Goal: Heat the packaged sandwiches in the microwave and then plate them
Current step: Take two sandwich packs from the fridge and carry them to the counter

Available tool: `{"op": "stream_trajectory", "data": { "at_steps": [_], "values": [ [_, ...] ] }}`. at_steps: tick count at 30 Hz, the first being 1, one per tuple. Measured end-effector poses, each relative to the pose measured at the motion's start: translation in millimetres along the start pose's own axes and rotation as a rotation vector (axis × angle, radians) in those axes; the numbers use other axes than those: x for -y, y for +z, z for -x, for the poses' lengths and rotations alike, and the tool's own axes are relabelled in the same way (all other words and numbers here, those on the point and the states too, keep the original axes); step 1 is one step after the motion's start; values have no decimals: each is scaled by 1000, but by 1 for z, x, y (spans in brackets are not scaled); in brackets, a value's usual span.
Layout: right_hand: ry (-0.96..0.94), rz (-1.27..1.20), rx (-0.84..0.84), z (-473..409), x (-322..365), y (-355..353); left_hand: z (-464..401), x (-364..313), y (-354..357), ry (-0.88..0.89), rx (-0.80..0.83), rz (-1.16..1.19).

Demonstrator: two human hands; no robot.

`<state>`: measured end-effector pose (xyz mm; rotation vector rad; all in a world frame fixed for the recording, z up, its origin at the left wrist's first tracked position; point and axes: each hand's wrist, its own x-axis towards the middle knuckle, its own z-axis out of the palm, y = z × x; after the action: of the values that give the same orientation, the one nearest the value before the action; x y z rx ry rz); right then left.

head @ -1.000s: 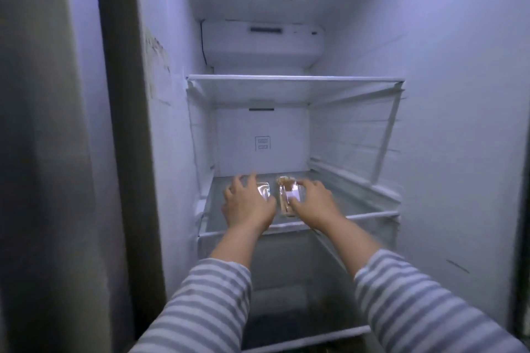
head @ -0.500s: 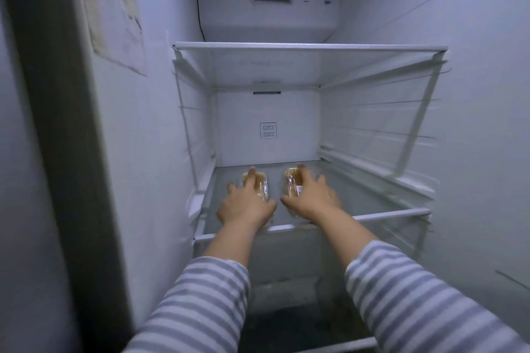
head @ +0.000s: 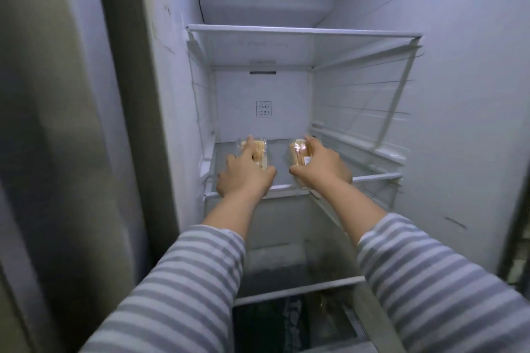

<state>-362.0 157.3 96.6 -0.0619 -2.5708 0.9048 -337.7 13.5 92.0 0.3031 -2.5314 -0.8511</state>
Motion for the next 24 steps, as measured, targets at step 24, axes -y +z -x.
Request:
{"op": "stream_trajectory", "data": {
  "at_steps": [24],
  "values": [
    [169,111,137,424,-89,-43,395,138,-53,-17,334,-94]
  ]
}}
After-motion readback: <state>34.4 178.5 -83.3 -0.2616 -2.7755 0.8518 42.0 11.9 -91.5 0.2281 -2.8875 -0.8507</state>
